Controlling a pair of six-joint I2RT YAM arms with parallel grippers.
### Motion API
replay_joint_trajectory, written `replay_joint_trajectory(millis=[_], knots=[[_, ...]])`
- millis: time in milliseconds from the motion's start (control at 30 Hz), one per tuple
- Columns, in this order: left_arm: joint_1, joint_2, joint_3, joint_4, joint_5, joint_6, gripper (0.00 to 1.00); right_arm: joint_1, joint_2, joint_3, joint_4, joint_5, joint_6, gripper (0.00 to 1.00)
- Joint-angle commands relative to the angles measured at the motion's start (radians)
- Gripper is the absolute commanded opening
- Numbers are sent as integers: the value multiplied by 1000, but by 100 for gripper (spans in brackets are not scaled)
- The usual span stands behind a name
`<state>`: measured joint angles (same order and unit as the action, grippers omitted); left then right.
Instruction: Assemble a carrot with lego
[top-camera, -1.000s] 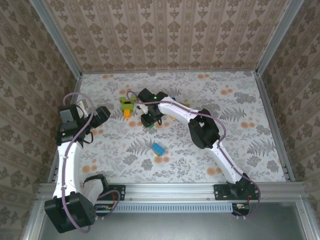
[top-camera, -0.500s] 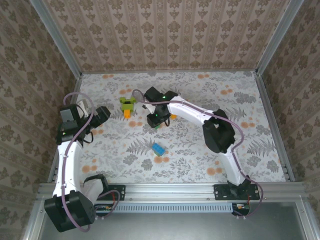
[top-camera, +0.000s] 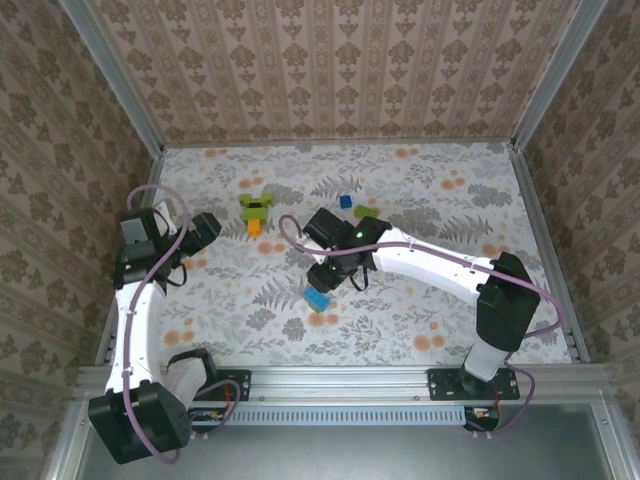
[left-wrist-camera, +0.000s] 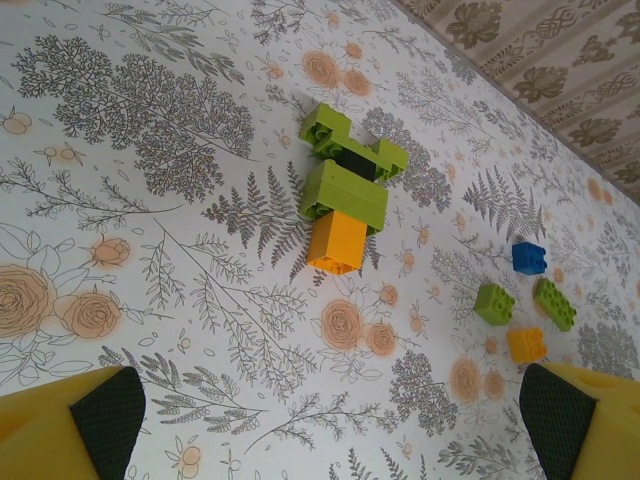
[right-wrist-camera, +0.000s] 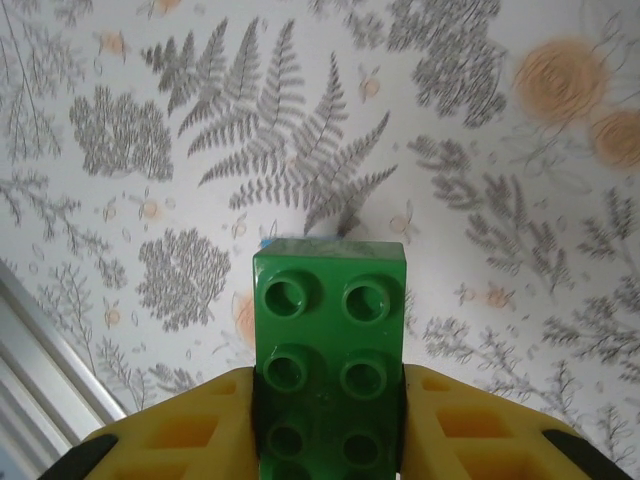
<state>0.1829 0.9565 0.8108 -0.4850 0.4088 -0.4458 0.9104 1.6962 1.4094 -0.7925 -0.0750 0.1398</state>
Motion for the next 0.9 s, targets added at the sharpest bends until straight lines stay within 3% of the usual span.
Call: replay_joint_trajectory(millis=[0, 200, 867], knots=[[-9, 8, -7, 11, 16, 7, 100, 18, -44, -28, 21, 36, 34, 33], [-28, -1, -17, 41, 76, 27, 100, 37, -12, -39, 37, 37, 29, 33], [-46, 1, -20, 44, 87, 44, 100, 47, 103, -6, 37, 24, 2, 33]])
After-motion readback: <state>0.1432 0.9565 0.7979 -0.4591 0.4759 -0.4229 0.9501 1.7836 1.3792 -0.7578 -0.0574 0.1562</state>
